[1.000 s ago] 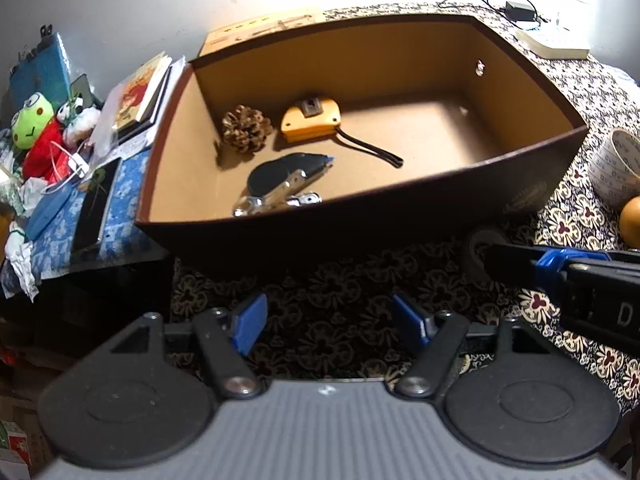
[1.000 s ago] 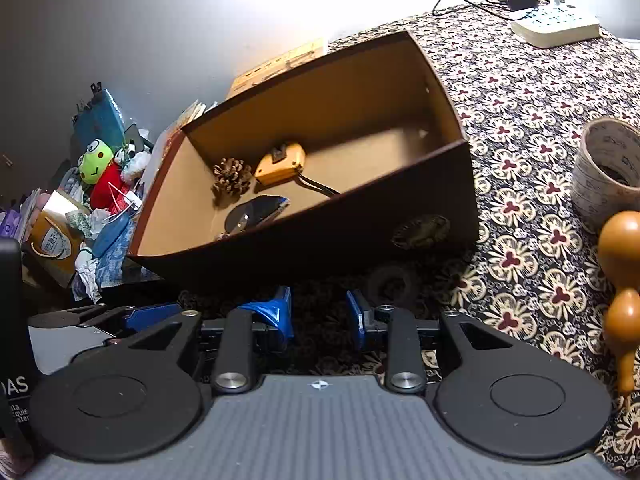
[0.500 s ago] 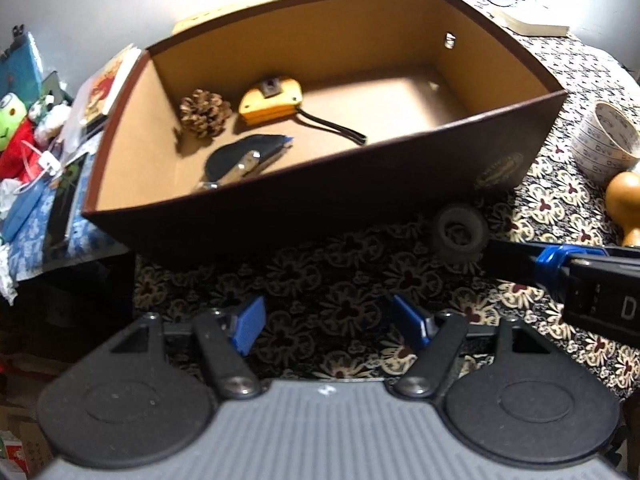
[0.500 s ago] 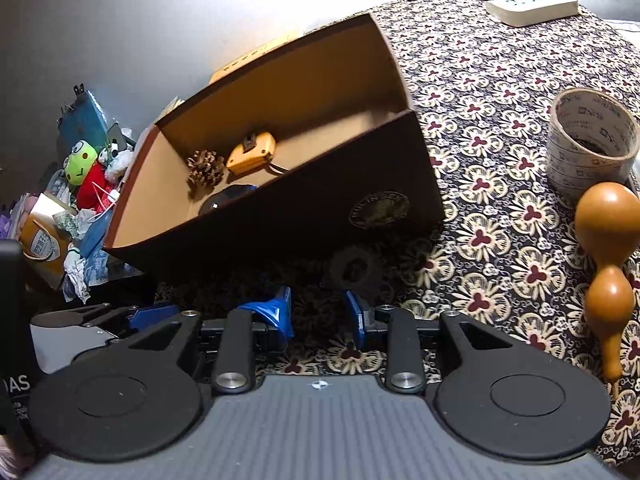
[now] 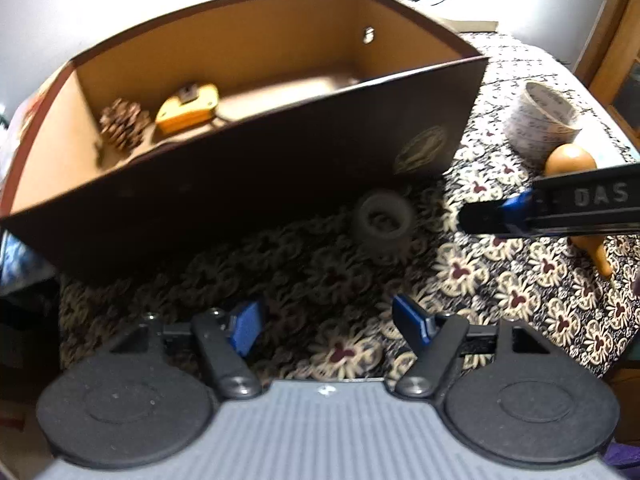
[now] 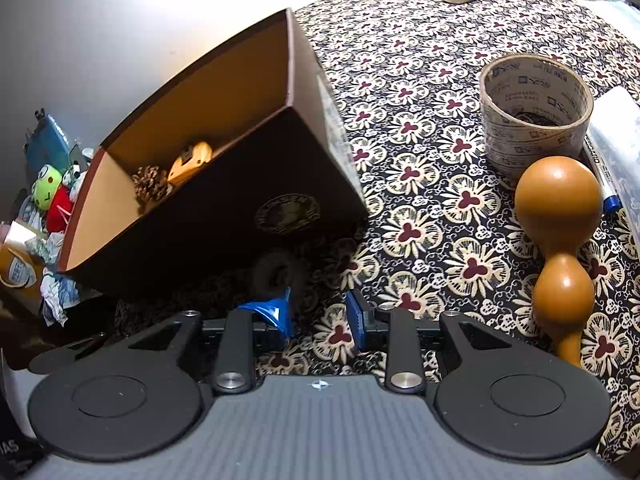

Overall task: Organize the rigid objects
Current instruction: 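Move the right gripper toward the clear tape roll beside the box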

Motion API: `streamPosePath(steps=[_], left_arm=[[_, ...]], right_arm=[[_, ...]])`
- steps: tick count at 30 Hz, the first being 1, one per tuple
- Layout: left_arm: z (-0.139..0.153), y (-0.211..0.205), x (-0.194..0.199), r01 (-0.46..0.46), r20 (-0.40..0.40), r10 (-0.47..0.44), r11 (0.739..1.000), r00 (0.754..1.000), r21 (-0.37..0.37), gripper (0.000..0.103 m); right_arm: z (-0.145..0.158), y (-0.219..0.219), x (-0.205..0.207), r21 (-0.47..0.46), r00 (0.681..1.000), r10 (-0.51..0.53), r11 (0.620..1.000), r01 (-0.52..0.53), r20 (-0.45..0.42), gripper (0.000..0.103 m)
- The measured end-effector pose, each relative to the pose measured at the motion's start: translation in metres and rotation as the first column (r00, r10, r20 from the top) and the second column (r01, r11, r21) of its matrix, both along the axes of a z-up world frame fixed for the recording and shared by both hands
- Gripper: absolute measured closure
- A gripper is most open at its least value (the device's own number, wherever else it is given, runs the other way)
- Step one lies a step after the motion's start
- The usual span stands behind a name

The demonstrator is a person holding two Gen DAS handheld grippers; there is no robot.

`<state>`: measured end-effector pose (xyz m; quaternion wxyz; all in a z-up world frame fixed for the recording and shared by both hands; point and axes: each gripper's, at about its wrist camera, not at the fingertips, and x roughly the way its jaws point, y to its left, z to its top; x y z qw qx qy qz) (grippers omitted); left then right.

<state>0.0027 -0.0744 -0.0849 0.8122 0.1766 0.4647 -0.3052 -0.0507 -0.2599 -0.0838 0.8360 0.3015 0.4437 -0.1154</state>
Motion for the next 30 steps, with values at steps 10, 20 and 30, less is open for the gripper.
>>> streamPosePath(steps=[10, 20, 30], left_arm=[[-0.014, -0.028, 0.010, 0.062, 0.033, -0.061, 0.998, 0.998, -0.023, 0.028], [-0.020, -0.038, 0.018, 0.048, -0.011, -0.048, 0.999, 0.999, -0.019, 0.028], [-0.021, -0.043, 0.028, 0.042, -0.039, -0.041, 0.999, 0.998, 0.005, 0.028]], right_arm=[[-0.009, -0.008, 0.012, 0.027, 1.000, 0.017, 0.999, -0.017, 0.010, 0.090], [-0.016, -0.006, 0.029, 0.036, 0.996, 0.085, 0.996, -0.086, 0.021, 0.090], [-0.035, -0.005, 0.048, 0.084, 0.995, 0.090, 0.992, -0.093, 0.040, 0.093]])
